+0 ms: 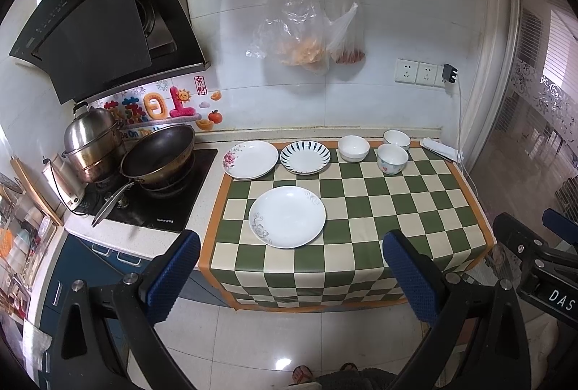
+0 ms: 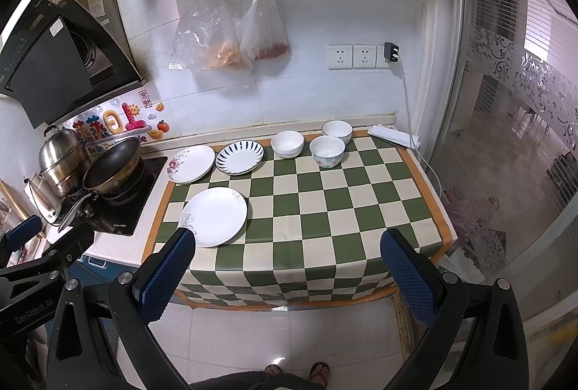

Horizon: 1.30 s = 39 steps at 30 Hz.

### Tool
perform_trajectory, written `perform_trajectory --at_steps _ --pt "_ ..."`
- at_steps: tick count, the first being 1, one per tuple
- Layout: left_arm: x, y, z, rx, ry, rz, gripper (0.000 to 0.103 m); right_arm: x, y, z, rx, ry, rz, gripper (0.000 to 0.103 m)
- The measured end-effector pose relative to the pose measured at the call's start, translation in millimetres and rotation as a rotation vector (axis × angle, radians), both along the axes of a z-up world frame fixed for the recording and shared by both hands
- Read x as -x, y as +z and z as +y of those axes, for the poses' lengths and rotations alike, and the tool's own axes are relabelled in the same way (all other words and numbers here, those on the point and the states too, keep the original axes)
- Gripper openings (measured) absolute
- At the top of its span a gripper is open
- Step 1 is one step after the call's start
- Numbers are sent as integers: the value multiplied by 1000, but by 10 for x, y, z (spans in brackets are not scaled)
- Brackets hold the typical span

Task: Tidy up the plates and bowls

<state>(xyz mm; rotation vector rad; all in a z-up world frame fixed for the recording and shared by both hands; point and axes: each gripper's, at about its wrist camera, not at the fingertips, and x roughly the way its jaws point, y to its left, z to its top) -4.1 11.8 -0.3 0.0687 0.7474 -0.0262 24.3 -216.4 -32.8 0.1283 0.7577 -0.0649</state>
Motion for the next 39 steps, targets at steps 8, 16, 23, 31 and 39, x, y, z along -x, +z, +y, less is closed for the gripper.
perform_trajectory --at_steps 8,16,23,31,39 --pt "2 -1 -7 1 1 0 103 4 -35 -18 -2 0 3 103" --pt "-1 1 -6 1 0 0 103 -6 -45 -13 2 -4 -2 103" --pt "-3 3 -6 2 1 0 103 2 -41 -14 1 -4 -1 103" --pt "-77 -24 24 9 3 7 103 2 -66 21 -10 0 5 103" --pt "-544 -382 302 -21 62 9 103 -388 -374 199 -102 13 8 103"
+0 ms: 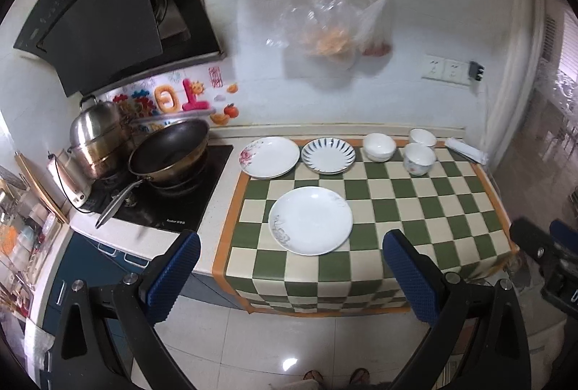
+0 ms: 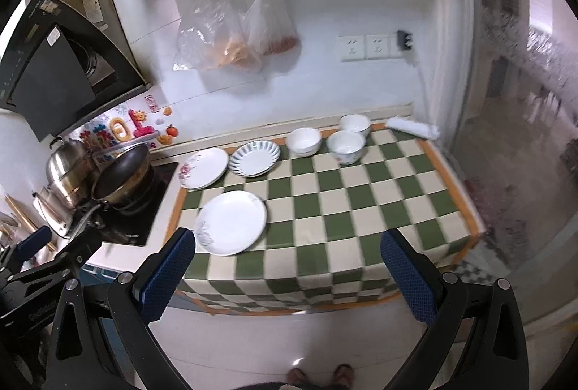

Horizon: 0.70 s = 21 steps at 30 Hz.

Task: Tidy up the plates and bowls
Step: 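Lower both grippers onto the grey-flower white plate and grasp its rim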

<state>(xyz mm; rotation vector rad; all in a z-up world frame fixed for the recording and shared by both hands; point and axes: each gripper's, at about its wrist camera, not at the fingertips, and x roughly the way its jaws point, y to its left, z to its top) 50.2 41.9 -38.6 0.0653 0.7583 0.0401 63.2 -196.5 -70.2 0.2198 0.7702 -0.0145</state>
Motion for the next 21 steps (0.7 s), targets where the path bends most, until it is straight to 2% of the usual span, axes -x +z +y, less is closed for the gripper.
perform_trajectory --at_steps 5,10,17,21 --pt "-463 -414 271 -17 45 68 103 -526 -477 159 -78 43 94 103" --pt "-1077 -988 475 4 69 205 103 -1218 -1078 266 -80 56 203 103" --pt "-1888 -1816 629 15 114 390 103 -2293 -2104 298 -178 110 400 103" --pt "-2314 -2289 729 73 153 518 98 -2816 -2587 338 -216 158 490 99"
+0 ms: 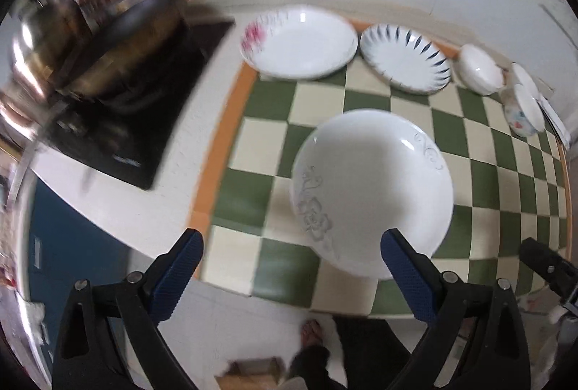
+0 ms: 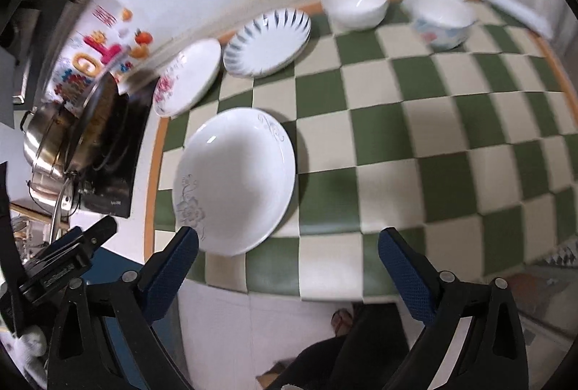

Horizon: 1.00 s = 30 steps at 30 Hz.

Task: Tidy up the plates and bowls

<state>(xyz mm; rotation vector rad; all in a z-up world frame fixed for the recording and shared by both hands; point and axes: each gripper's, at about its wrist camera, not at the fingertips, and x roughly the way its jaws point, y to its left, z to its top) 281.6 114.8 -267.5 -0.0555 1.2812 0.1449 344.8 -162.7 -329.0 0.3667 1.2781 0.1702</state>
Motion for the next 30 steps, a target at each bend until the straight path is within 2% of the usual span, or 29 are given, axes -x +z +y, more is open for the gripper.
perform_trajectory --at_steps 2,5,7,10,14,16,18,19,20,30 --pt "-178 -219 29 19 20 50 94 -274 -258 29 -16 35 48 97" --pt "-402 -520 79 39 46 123 79 -634 -610 67 -40 90 113 87" --pt "-501 -692 131 68 74 167 66 -856 -846 90 -60 116 162 81" --pt "-616 -891 218 108 113 201 57 -1092 -1131 144 -107 160 222 70" --pt "-682 -1058 311 155 141 230 45 -1296 -1408 264 -138 201 272 51" --pt "-692 -1102 315 174 130 234 38 -1361 -1510 320 -171 215 293 41" --pt "-691 -1134 300 193 105 237 33 -1360 -1538 388 -182 228 303 25" --pt "-687 -1135 295 212 95 230 29 -1378 -1563 416 -184 233 306 21" --pt "-688 -1131 279 223 84 221 29 -1383 -1578 452 -186 237 305 14" --pt "-591 -988 135 223 47 175 25 -1281 -1478 403 -163 237 235 13"
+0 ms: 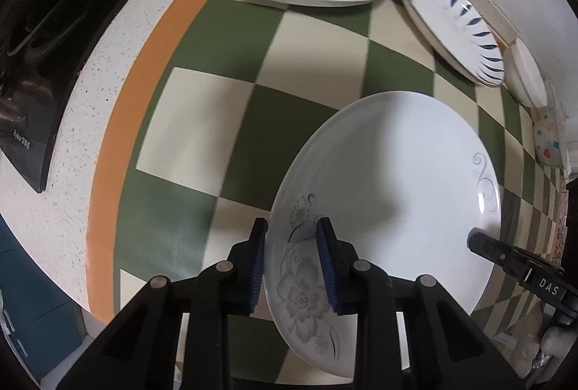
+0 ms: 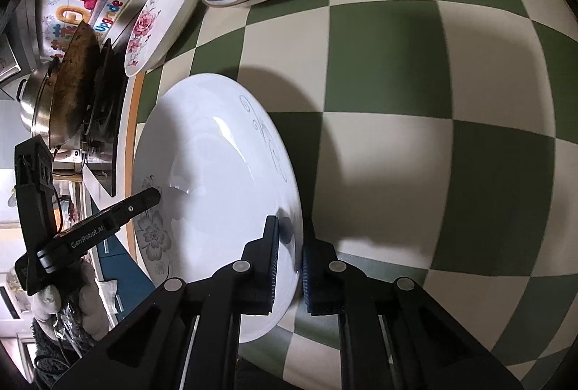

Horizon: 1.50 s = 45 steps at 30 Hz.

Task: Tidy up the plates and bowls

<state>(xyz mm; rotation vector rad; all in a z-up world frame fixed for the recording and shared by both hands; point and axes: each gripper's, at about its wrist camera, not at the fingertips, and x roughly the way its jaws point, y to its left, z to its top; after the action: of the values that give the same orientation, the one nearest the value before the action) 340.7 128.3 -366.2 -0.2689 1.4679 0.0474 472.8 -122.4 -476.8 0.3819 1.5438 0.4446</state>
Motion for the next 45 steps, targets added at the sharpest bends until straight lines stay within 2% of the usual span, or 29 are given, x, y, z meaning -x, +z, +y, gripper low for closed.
perform_trajectory --at_steps 12,22,32,45 --pt "-75 330 -576 27 -105 -65 25 147 344 -780 3 -90 -76 13" --pt "-323 170 -1154 24 -202 -58 25 281 302 -1502 23 -196 -76 13" --pt "-329 51 -1304 7 -230 -33 25 344 124 -1785 35 -232 -66 13" --pt "-374 -63 -1352 -10 -206 -21 25 334 39 -1765 25 -224 -45 13"
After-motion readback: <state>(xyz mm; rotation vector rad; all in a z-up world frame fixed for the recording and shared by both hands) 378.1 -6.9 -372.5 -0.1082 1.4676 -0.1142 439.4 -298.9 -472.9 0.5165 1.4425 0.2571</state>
